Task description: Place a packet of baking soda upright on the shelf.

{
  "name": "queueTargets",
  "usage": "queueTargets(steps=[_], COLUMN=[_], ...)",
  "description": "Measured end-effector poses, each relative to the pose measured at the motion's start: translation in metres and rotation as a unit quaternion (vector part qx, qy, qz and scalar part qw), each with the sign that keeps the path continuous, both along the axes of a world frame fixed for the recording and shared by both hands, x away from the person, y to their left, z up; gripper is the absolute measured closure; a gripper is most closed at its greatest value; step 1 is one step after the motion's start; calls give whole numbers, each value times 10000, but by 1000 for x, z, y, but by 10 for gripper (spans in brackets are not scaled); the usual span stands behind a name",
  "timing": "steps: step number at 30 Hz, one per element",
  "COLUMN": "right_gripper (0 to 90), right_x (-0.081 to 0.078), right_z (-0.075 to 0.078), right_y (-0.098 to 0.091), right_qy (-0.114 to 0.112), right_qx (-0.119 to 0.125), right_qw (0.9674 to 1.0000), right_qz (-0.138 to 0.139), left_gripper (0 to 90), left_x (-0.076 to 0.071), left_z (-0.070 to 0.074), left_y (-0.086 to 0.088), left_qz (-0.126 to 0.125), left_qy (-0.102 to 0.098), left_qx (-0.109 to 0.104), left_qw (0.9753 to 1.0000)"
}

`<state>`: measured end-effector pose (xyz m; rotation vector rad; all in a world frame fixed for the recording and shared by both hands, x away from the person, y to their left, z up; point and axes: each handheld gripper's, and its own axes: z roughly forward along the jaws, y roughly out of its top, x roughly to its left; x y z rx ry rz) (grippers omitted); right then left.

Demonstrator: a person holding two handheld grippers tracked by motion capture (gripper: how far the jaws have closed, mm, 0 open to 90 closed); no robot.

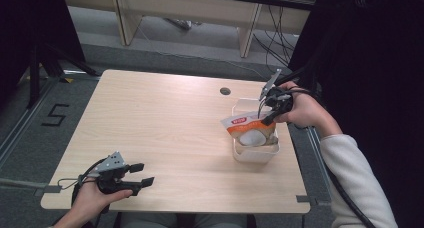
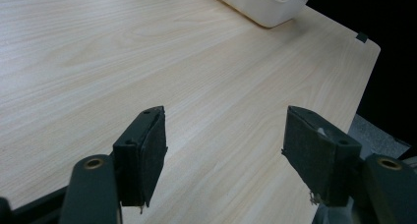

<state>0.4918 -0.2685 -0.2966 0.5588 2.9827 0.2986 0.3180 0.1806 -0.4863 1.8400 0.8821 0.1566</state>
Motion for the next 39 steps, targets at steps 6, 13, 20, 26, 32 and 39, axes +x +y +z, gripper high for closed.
queueTargets(steps=[6,13,20,26,32,39], right_gripper=[900,900,900,900,900,889], right_x=[2,2,6,9,9,8], right_z=[-10,-20,-33,-40,-44,-45], right_y=[-4,-11,-17,-22,-25,-26], right_qy=[-17,7,121,215,232,299], right_qx=[79,148,35,64,46,18], right_qw=[9999,9996,9992,9990,9985,9976], right_qz=[-66,-246,-387,-396,-495,-620], left_gripper=[322,322,322,322,322,321], left_x=[1,0,0,0,0,0], left_z=[0,0,0,0,0,0], left_y=[1,0,1,0,0,0], left_qz=[-42,-6,-29,-12,-14,-18], left_qy=[-33,7,-27,2,7,9], left_qx=[17,14,57,21,21,24], left_qw=[10000,10000,10000,10000,10000,10000])
